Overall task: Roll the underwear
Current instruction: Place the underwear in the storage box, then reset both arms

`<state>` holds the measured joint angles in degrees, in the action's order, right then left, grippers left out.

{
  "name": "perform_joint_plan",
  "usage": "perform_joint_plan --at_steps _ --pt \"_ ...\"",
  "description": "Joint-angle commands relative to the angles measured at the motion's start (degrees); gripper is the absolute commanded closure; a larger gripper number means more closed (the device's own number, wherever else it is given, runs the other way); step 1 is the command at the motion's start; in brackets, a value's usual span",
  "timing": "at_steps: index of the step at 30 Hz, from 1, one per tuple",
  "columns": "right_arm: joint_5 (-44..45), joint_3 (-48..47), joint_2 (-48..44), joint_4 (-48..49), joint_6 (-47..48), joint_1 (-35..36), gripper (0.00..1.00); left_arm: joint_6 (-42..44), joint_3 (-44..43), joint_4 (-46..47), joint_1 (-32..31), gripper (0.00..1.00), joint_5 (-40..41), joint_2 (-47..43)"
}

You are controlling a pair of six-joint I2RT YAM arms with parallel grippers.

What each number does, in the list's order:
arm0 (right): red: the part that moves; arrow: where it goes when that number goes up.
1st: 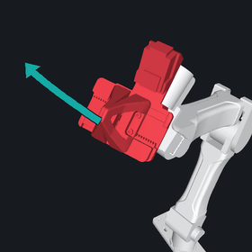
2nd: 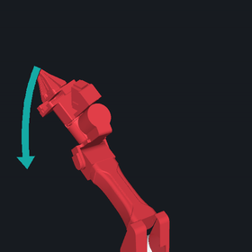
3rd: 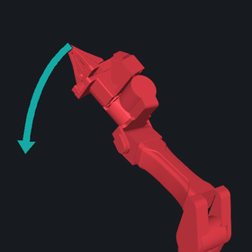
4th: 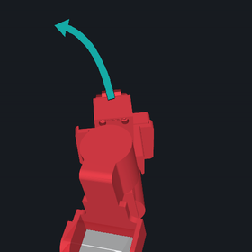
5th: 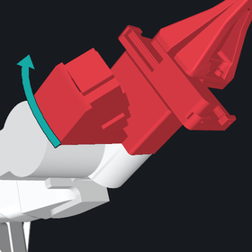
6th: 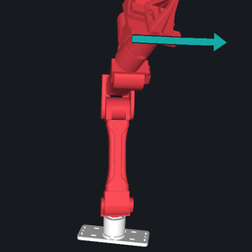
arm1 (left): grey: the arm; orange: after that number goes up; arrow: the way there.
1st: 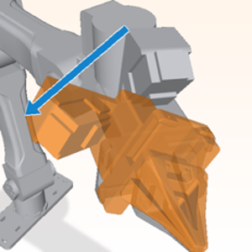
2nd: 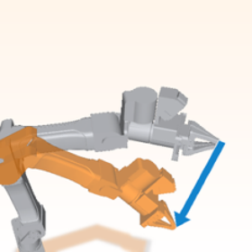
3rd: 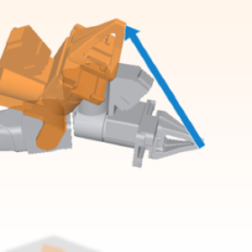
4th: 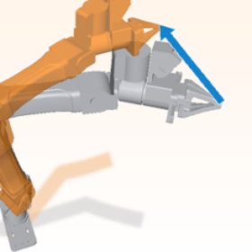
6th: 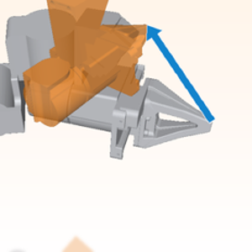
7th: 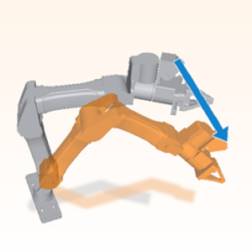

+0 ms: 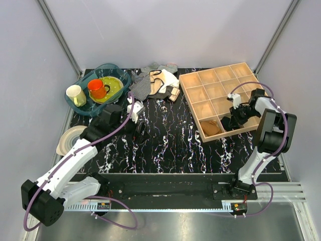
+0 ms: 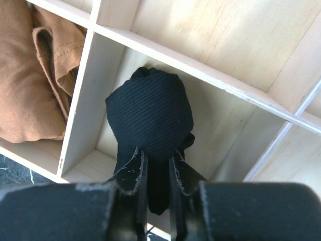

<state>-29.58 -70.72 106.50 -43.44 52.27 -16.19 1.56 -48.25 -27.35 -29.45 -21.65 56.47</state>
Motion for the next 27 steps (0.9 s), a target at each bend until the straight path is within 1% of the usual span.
perform_joint_plan --at_steps 1,3,4,6,7,8,11,16,18,20,22,23,24,25,27 --pt "0.6 0.3 4.0 1.0 0.8 1.1 0.77 0.8 -0.4 1.3 0.3 0.01 0.0 0.1" --pt "1.9 0.6 1.4 0.3 1.6 0.4 0.68 0.8 -0.4 1.3 0.3 0.01 0.1 0.0" --pt "1.9 0.5 0.0 -0.5 1.6 -0.1 0.58 0.8 -0.4 1.3 0.2 0.01 0.1 -0.1" --pt "1.6 -0.6 -3.6 -1.7 1.7 -1.2 0.48 0.8 -0.5 1.3 0.3 0.01 0.0 0.0" --pt "1.5 -1.3 -4.7 -3.3 1.8 -1.5 0.4 0.9 -0.7 1.2 0.3 0.01 -0.1 0.0" --pt "1.1 -2.8 -5.7 -4.1 2.0 -1.6 0.37 1.1 -0.7 1.2 0.3 0.01 -0.2 -0.1" --pt "-0.2 -6.3 -8.4 -7.0 2.0 -1.7 0.3 1.2 -1.3 0.3 0.3 0.01 -0.4 -0.1" --pt "-2.1 -11.3 -9.9 -11.9 1.7 -1.7 0.26 1.7 -1.7 -0.9 0.3 0.01 -0.1 -1.3" --pt "-2.8 -12.3 -10.9 -12.3 1.5 -1.7 0.26 1.9 -1.6 -0.9 0.3 0.01 -0.1 -1.6" --pt "-5.1 -13.0 -11.7 -13.2 1.3 -1.7 0.3 2.0 -1.6 -0.9 0.3 0.01 -0.1 -2.0" --pt "-7.5 -13.7 -13.2 -15.2 1.1 -1.7 0.41 2.0 -1.5 -0.9 0.3 0.01 -0.4 -2.1" --pt "-10.5 -14.9 -13.6 -16.1 0.7 -1.6 0.48 2.0 -1.5 -0.9 0.3 0.01 -1.1 -2.0" --pt "-12.3 -15.6 -14.4 -17.3 0.7 -1.6 0.6 2.0 -1.4 -0.5 0.2 0.01 -1.5 -2.0" --pt "-14.0 -16.3 -14.8 -19.0 -0.1 -1.6 0.65 2.0 -1.3 -0.2 0.3 0.01 -2.1 -2.0" --pt "-18.5 -17.0 -16.7 -19.3 -1.6 -1.5 0.69 1.6 -0.7 1.2 0.4 0.01 -3.0 -2.1"
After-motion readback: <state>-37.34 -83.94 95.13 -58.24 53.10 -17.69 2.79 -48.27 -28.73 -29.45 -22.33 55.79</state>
